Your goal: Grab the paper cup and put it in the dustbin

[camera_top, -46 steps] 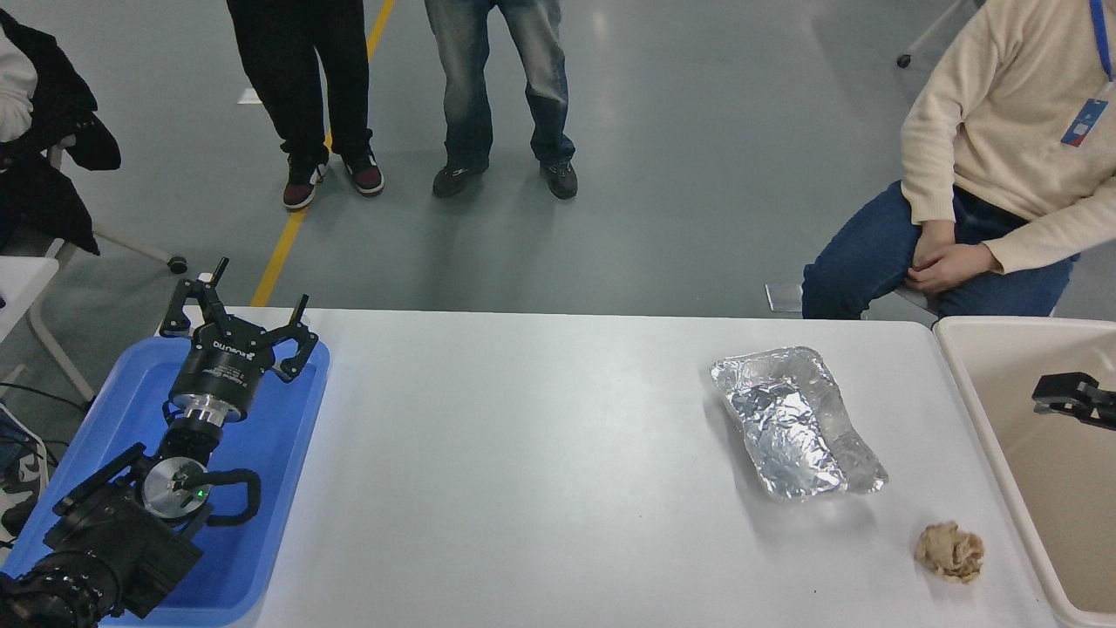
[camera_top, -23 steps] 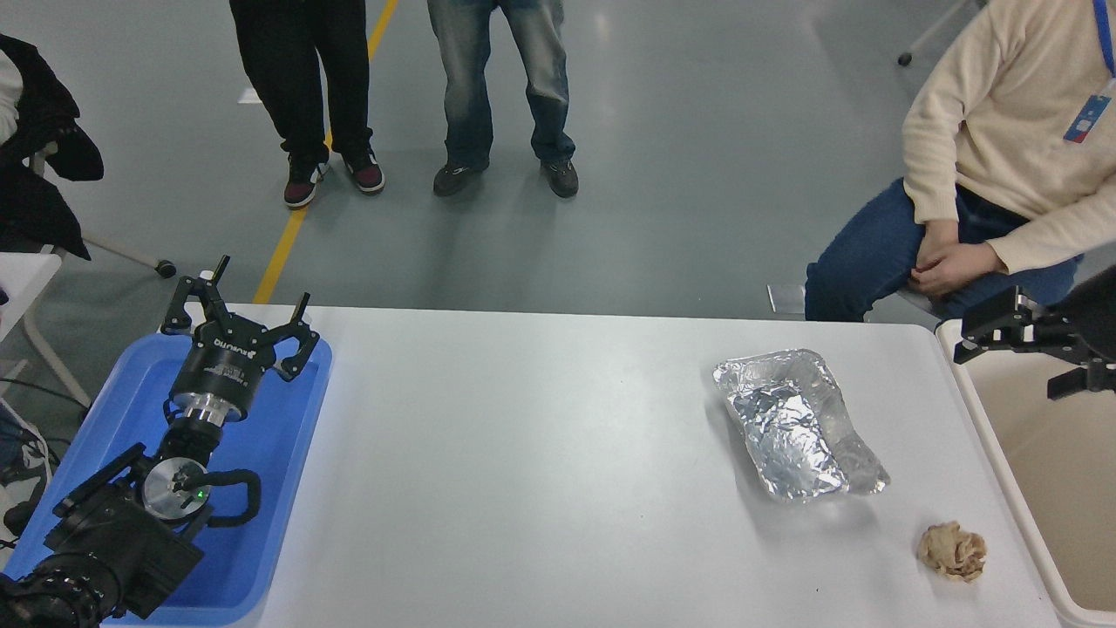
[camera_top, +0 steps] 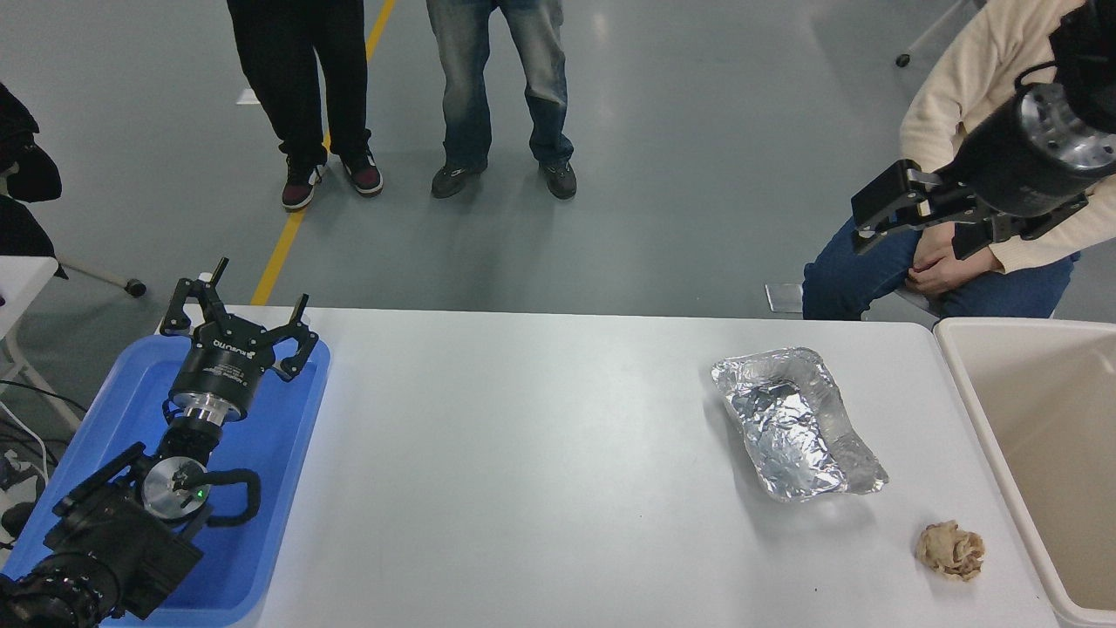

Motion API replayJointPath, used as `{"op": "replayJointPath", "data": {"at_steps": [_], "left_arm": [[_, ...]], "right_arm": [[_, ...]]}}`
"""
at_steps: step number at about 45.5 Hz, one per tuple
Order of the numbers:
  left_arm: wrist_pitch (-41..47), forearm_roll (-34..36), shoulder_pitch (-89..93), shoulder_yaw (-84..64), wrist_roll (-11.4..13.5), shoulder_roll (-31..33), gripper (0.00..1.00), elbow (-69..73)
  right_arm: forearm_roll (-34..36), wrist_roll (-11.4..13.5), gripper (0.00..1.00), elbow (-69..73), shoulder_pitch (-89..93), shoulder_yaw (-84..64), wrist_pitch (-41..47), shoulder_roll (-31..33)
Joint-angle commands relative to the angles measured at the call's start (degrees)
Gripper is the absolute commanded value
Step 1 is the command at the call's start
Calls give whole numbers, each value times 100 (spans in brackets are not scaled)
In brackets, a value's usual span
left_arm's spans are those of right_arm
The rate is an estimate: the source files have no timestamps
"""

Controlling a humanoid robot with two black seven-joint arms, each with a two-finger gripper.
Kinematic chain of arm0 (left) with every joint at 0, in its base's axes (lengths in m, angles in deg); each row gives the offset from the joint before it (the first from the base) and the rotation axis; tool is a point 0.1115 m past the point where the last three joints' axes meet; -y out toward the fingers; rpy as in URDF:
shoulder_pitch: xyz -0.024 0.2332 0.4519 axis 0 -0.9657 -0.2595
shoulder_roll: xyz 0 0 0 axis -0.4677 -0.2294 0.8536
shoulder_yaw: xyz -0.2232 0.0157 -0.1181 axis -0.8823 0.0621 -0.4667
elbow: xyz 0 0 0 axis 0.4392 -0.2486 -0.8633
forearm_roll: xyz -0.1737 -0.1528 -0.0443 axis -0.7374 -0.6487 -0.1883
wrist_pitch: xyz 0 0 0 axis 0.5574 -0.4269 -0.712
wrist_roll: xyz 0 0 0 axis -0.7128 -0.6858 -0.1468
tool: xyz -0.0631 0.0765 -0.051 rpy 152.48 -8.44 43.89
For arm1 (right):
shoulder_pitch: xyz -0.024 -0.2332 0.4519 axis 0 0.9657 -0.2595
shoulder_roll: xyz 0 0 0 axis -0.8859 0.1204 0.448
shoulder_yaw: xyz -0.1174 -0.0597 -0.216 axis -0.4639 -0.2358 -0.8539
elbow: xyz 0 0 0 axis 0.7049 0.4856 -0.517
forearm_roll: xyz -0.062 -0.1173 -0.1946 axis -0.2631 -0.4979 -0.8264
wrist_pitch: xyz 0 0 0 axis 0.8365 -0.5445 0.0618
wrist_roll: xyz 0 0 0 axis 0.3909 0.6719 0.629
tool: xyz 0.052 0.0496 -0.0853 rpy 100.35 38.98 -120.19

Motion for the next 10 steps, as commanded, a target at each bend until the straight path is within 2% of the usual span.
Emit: {"op": "replayJointPath", "data": {"at_steps": [1,10], "left_arm": [[0,0,0,0,9,-1,100,1],[0,0,0,0,9,-10,100,1]], "right_arm": [[34,2,100,46,-105,0,16,-340],[34,2,100,10,-132,-132,16,-278]]}}
